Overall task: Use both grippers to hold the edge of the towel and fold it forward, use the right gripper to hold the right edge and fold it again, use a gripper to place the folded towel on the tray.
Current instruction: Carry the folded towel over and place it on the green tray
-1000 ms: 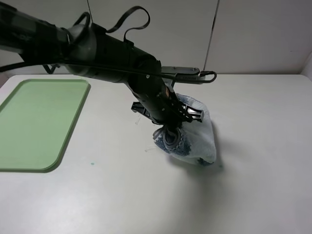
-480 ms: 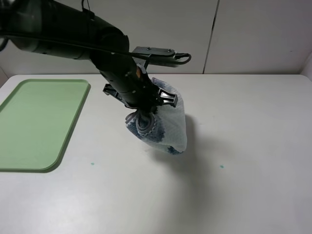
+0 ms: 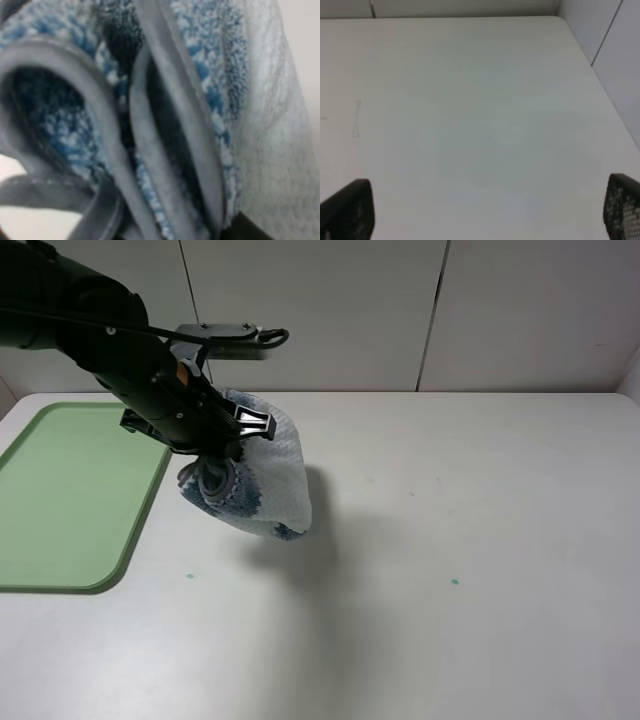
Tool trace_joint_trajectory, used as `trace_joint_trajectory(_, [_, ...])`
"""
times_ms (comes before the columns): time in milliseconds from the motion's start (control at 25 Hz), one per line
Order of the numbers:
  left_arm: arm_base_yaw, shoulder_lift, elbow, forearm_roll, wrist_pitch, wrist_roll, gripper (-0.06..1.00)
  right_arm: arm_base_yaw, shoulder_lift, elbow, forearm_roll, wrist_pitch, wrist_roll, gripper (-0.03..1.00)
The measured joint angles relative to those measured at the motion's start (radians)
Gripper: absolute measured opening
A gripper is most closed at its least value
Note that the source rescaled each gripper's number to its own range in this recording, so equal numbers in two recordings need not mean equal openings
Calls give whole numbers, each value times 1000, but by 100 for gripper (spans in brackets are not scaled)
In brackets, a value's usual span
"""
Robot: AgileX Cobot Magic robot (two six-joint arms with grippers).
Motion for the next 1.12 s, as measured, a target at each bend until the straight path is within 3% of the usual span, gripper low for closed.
trace_joint_trajectory(1120, [414,-79,55,2,9,239,15,0,0,0,0,0,0,100])
